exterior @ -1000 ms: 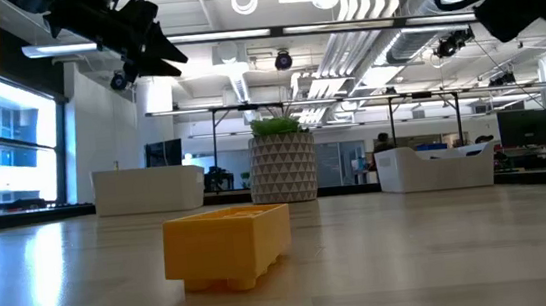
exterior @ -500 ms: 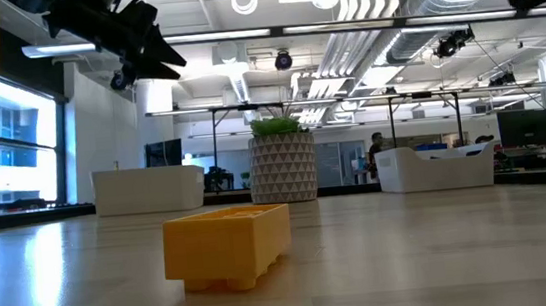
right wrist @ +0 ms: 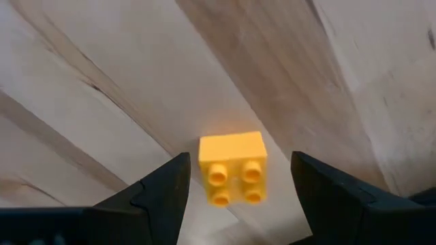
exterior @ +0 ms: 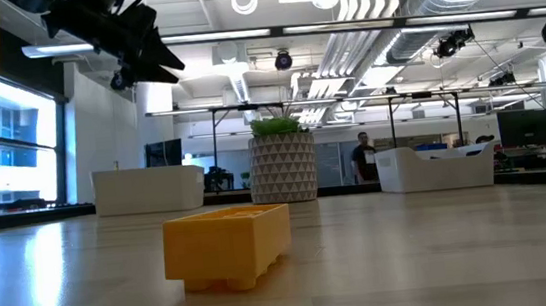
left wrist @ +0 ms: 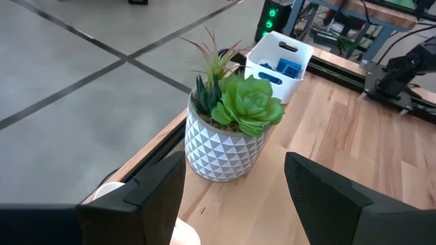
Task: Sort & place blocks by color
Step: Put the yellow game piece into the left white bin
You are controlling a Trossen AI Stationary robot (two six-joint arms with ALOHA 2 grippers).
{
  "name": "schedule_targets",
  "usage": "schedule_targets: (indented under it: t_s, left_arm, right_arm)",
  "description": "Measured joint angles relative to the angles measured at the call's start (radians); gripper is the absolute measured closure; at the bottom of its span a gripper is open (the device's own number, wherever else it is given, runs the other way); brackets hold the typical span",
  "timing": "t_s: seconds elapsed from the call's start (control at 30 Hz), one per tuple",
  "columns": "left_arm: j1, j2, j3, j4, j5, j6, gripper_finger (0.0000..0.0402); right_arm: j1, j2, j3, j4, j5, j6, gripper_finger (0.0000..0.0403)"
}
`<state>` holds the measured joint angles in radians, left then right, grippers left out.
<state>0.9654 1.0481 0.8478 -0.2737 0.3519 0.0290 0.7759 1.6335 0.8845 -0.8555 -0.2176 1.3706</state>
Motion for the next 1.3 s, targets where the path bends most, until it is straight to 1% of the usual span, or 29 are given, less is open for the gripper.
schedule_targets:
  t_s: [0.13,0.23,0.37,0.47,0.6,0.8,0.93,1.3]
  left_arm:
    - [-0.017,0.000,0.000,0.000,0.000,0.000,0.0163]
    - [-0.031,0.000,0.000,0.000,0.000,0.001,0.0163]
    - [-0.043,0.000,0.000,0.000,0.000,0.001,0.0163]
    - [-0.045,0.000,0.000,0.000,0.000,0.001,0.0163]
    - [-0.045,0.000,0.000,0.000,0.000,0.001,0.0163]
    - [-0.045,0.000,0.000,0.000,0.000,-0.004,0.0163]
    - [-0.045,0.000,0.000,0.000,0.000,-0.034,0.0163]
    - [-0.045,0.000,0.000,0.000,0.000,-0.033,0.0163]
  right_arm:
    - [-0.001,0.028,0.000,0.025,-0.002,-0.018,0.0162]
    - [-0.001,0.042,0.000,0.037,-0.026,-0.018,0.0163]
    - [-0.001,0.057,0.000,0.052,-0.058,-0.017,0.0177]
    - [-0.002,0.069,0.003,0.057,-0.084,-0.017,0.0196]
    - [-0.003,0.073,0.003,0.072,-0.091,-0.017,0.0227]
    - [-0.029,0.073,0.003,0.076,-0.114,-0.017,0.0291]
    - [-0.047,0.073,0.002,0.079,-0.117,-0.025,0.0292]
    - [-0.056,0.075,0.010,0.090,-0.123,-0.028,0.0292]
